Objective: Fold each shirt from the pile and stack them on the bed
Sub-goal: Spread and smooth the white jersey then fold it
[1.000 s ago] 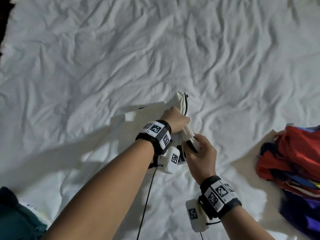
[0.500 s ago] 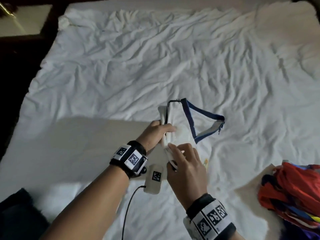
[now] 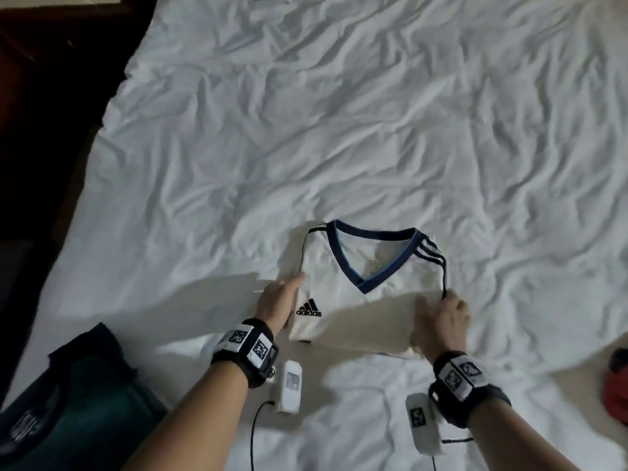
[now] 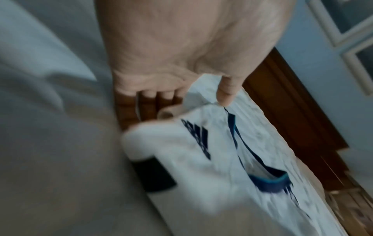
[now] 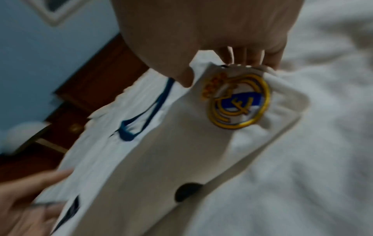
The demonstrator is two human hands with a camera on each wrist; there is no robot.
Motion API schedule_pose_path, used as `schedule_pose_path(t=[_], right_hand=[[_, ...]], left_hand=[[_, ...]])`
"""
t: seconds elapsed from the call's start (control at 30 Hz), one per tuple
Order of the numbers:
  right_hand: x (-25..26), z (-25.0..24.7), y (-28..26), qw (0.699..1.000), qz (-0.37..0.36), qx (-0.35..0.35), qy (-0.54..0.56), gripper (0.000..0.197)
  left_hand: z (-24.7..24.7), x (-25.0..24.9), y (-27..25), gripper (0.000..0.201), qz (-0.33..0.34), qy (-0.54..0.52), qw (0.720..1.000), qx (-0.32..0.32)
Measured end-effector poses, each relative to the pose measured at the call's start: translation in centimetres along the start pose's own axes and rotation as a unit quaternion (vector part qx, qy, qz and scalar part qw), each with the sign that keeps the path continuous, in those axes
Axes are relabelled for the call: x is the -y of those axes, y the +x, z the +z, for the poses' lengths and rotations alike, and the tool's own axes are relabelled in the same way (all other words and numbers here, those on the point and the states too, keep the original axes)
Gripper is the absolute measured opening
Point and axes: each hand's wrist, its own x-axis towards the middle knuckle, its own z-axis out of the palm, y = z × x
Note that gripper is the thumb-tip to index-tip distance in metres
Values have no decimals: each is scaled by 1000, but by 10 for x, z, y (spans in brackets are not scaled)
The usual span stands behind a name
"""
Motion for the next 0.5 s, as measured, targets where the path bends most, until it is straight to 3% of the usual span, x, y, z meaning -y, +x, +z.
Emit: schedule_pose_path(t=[0.07, 0.13, 0.27, 0.37, 0.43, 0.5], right_hand=[[-9, 0, 19, 998, 51, 22, 31, 70], [-10, 2, 26, 995, 57, 45, 62, 71], [-5, -3, 29, 993, -3, 37, 108, 34], [-19, -6, 29, 994, -42, 41, 88, 28], [-38, -5, 24, 996, -58, 39, 53, 27], [-52, -6, 14, 995, -90, 10, 37, 37]], left_hand=[[18, 0, -4, 59, 28, 94, 995, -24], [35, 1, -6, 58, 25, 171, 984, -43], [48, 11, -11, 38, 44, 147, 986, -67], [46, 32, -19, 30, 57, 150, 983, -93], [45, 48, -28, 30, 89, 196, 966, -142], [43, 58, -37, 39, 127, 229, 944, -200]])
